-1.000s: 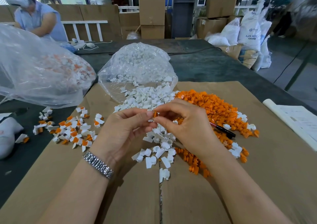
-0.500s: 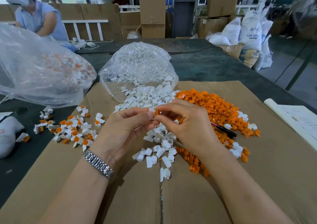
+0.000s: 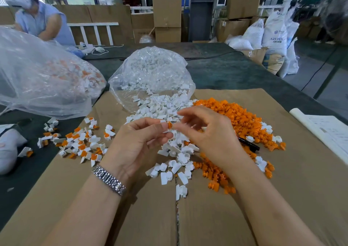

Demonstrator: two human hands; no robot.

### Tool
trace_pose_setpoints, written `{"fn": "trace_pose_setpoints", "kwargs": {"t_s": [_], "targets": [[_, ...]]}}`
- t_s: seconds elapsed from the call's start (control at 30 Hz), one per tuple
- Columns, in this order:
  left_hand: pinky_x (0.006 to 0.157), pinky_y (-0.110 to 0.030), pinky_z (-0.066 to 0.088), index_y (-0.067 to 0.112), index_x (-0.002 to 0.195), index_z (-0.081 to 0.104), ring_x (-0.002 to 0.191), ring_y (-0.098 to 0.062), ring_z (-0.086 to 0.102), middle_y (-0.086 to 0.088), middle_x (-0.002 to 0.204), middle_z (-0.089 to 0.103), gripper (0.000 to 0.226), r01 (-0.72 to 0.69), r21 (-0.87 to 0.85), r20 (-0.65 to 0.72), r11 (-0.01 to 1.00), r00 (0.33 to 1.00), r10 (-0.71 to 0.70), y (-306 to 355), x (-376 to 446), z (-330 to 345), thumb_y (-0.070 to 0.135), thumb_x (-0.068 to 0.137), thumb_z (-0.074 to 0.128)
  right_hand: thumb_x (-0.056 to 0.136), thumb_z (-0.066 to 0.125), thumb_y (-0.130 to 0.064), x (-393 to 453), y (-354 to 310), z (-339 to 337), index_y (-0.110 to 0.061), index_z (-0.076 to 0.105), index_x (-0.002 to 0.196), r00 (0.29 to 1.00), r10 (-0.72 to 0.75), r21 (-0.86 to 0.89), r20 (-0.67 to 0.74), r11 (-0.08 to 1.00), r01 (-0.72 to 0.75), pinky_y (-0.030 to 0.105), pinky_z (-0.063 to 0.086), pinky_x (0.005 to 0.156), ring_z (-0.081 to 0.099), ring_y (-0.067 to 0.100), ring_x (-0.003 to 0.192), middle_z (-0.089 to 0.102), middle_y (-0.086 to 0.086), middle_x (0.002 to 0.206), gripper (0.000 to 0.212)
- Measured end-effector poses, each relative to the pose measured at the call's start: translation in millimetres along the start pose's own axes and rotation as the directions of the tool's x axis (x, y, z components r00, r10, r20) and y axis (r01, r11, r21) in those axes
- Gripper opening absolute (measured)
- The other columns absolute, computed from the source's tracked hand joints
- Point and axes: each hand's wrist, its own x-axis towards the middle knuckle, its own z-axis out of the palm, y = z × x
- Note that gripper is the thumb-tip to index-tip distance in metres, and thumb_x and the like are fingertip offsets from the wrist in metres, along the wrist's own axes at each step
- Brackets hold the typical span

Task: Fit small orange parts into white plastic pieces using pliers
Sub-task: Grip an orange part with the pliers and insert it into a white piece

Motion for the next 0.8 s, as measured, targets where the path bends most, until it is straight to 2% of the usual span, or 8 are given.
{"fn": "trace_pose_setpoints", "kwargs": {"t_s": [0.07, 0.13, 0.17, 0.27, 0.47, 0.6, 0.7, 0.8], "targets": [[0.063, -0.022, 0.059, 0.011, 0.071, 0.081, 0.079, -0.026, 0.077, -0.016, 0.091, 0.077, 0.008, 0.008, 0.002, -0.007, 1.0, 1.0, -0.008, 0.1, 1.6, -2.5, 0.005, 0.066, 0.083, 0.094, 0.064, -0.049, 3.0, 6.8, -9.2, -0.024, 0.067, 0.118, 0.989, 0.136, -0.268, -0.056, 0.952, -0.146, 0.02, 0.052, 0.083, 0.061, 0.004, 0.097, 0.064, -0.009, 0.108, 0.035], [0.063, -0.022, 0.059, 0.01, 0.075, 0.081, 0.082, -0.027, 0.077, -0.018, 0.096, 0.077, 0.011, 0.008, -0.001, -0.004, 1.0, 1.0, -0.008, 0.2, 3.1, -5.2, 0.007, 0.065, 0.084, 0.097, 0.052, -0.057, 3.3, 15.3, -17.3, -0.02, 0.059, 0.127, 0.934, 0.346, -0.621, -0.086, 0.715, -0.321, 0.04, 0.047, 0.096, 0.055, 0.019, 0.115, 0.057, 0.001, 0.123, 0.047], [0.063, -0.022, 0.059, 0.009, 0.077, 0.081, 0.082, -0.026, 0.077, -0.019, 0.098, 0.077, 0.013, 0.003, 0.002, -0.002, 1.0, 1.0, -0.003, 0.1, 4.0, -6.3, 0.009, 0.064, 0.086, 0.097, 0.049, -0.06, 2.6, 17.9, -20.5, -0.017, 0.054, 0.132, 0.88, 0.462, -0.698, -0.105, 0.597, -0.396, 0.049, 0.042, 0.1, 0.05, 0.027, 0.123, 0.053, 0.007, 0.13, 0.055], [0.064, -0.022, 0.059, 0.01, 0.079, 0.081, 0.084, -0.026, 0.076, -0.019, 0.101, 0.077, 0.022, -0.008, 0.011, 0.002, 1.0, 1.0, 0.008, -0.4, 6.4, -8.8, 0.014, 0.06, 0.09, 0.094, 0.051, -0.065, 2.2, 23.1, -24.7, -0.013, 0.053, 0.132, 0.785, 0.613, -0.719, -0.09, 0.505, -0.477, 0.056, 0.037, 0.103, 0.042, 0.035, 0.131, 0.049, 0.014, 0.138, 0.065], [0.063, -0.021, 0.059, 0.009, 0.082, 0.082, 0.082, -0.024, 0.077, -0.019, 0.098, 0.077, 0.03, -0.011, -0.013, -0.013, 1.0, 1.0, 0.011, -1.0, 8.8, -11.8, 0.018, 0.055, 0.092, 0.089, 0.062, -0.058, 5.3, 16.5, -25.2, -0.015, 0.06, 0.097, 0.822, 0.569, -0.78, -0.036, 0.499, -0.379, 0.052, 0.04, 0.096, 0.051, 0.032, 0.114, 0.06, 0.009, 0.111, 0.044], [0.061, -0.021, 0.059, 0.008, 0.08, 0.081, 0.079, -0.022, 0.077, -0.015, 0.093, 0.078, 0.029, -0.021, -0.071, -0.04, 0.997, 0.999, 0.019, 1.3, 9.4, -11.9, 0.017, 0.054, 0.091, 0.093, 0.056, -0.049, 9.4, 13.5, -31.4, -0.016, 0.062, 0.087, 0.877, 0.476, -0.672, -0.072, 0.626, -0.395, 0.041, 0.046, 0.081, 0.06, 0.026, 0.086, 0.062, 0.003, 0.084, 0.034], [0.062, -0.02, 0.058, 0.001, 0.092, 0.076, 0.078, -0.02, 0.076, -0.013, 0.092, 0.077, 0.037, -0.033, -0.083, -0.041, 0.996, 0.999, 0.03, 2.3, 8.6, -13.4, 0.015, 0.06, 0.088, 0.097, 0.058, -0.038, 13.9, 0.1, -40.4, -0.012, 0.067, 0.091, 0.864, 0.502, -0.302, -0.038, 0.818, -0.489, 0.037, 0.05, 0.058, 0.061, 0.018, 0.063, 0.067, 0.01, 0.074, 0.029], [0.061, -0.02, 0.057, -0.001, 0.098, 0.072, 0.077, -0.019, 0.075, -0.01, 0.089, 0.076, 0.039, -0.05, -0.098, -0.038, 0.994, 0.998, 0.046, 3.5, 8.6, -12.6, 0.014, 0.064, 0.085, 0.095, 0.062, -0.012, 16.4, -15.8, -43.4, -0.011, 0.071, 0.097, 0.815, 0.548, 0.104, 0.189, 0.814, -0.571, 0.05, 0.062, 0.082, 0.074, 0.033, 0.082, 0.071, 0.022, 0.091, 0.009]]}}
